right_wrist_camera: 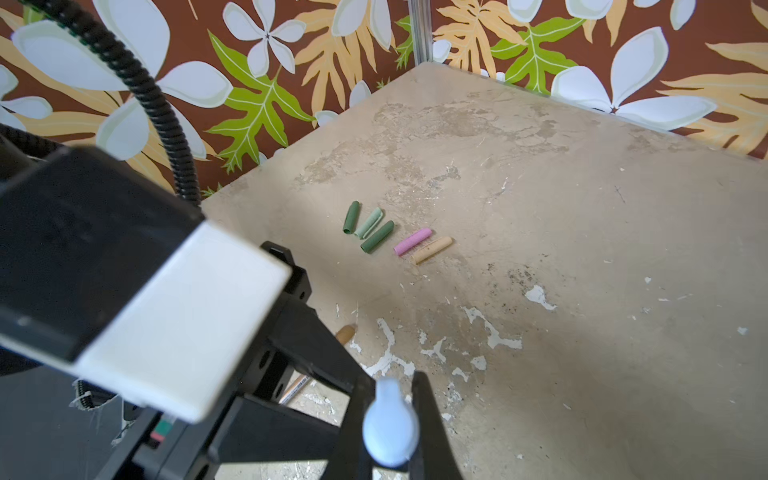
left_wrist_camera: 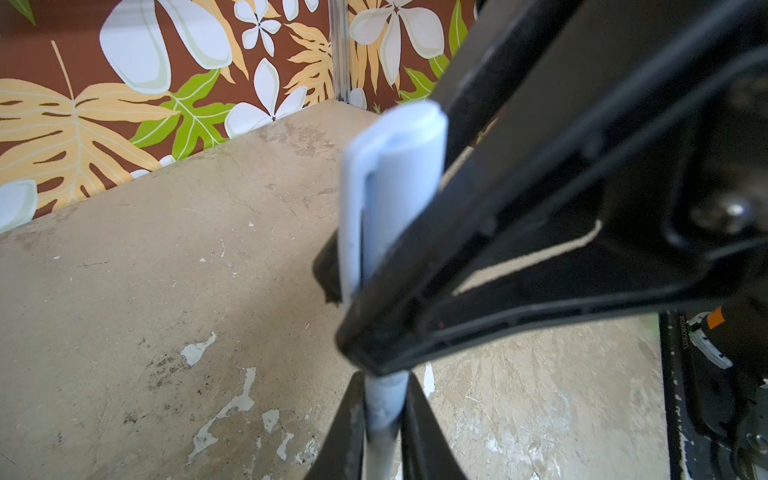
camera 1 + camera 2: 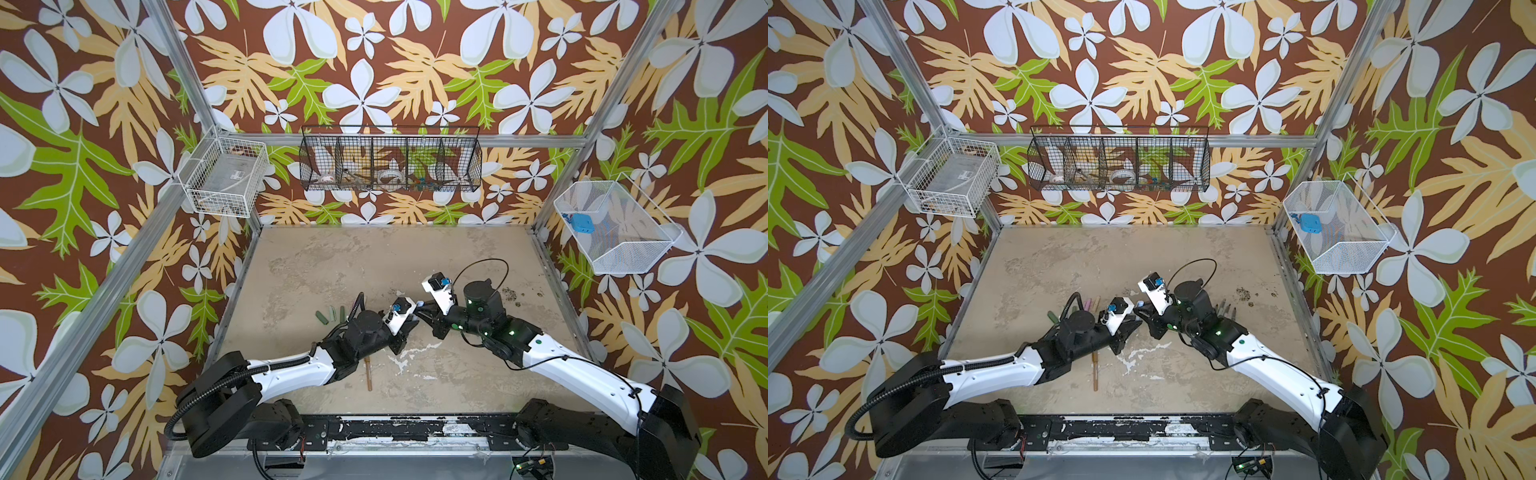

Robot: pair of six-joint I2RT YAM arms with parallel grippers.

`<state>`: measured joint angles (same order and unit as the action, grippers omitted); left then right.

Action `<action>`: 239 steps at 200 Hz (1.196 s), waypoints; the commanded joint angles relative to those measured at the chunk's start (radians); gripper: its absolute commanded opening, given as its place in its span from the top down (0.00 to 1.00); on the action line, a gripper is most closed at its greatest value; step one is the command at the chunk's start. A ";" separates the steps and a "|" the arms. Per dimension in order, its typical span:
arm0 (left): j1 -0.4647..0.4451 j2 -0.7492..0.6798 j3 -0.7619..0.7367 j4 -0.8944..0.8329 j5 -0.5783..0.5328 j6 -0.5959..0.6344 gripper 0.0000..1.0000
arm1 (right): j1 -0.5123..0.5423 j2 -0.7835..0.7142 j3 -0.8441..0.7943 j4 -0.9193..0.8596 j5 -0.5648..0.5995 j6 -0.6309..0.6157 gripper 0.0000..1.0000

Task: Open the pen caps
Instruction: 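Close the left gripper on the pale blue pen above the right gripper, then pull the right gripper away from the left gripper to separate cap and pen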

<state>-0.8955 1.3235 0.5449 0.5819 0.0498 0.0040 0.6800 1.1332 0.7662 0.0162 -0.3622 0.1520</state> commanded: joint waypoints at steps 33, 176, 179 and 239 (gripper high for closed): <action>-0.003 -0.018 -0.012 0.046 -0.002 -0.024 0.74 | 0.001 0.015 -0.001 0.042 -0.042 0.004 1.00; -0.002 0.028 0.001 0.052 0.066 -0.016 1.00 | -0.067 -0.070 -0.065 0.143 -0.059 0.061 1.00; -0.003 0.031 0.002 0.052 0.072 -0.014 1.00 | -0.073 -0.078 -0.072 0.153 -0.063 0.064 1.00; -0.002 0.033 -0.002 0.062 0.256 0.021 1.00 | -0.164 -0.156 -0.133 0.249 -0.266 0.071 1.00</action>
<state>-0.8993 1.3663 0.5575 0.7082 0.1963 0.0036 0.5419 0.9840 0.6281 0.1284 -0.5831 0.2317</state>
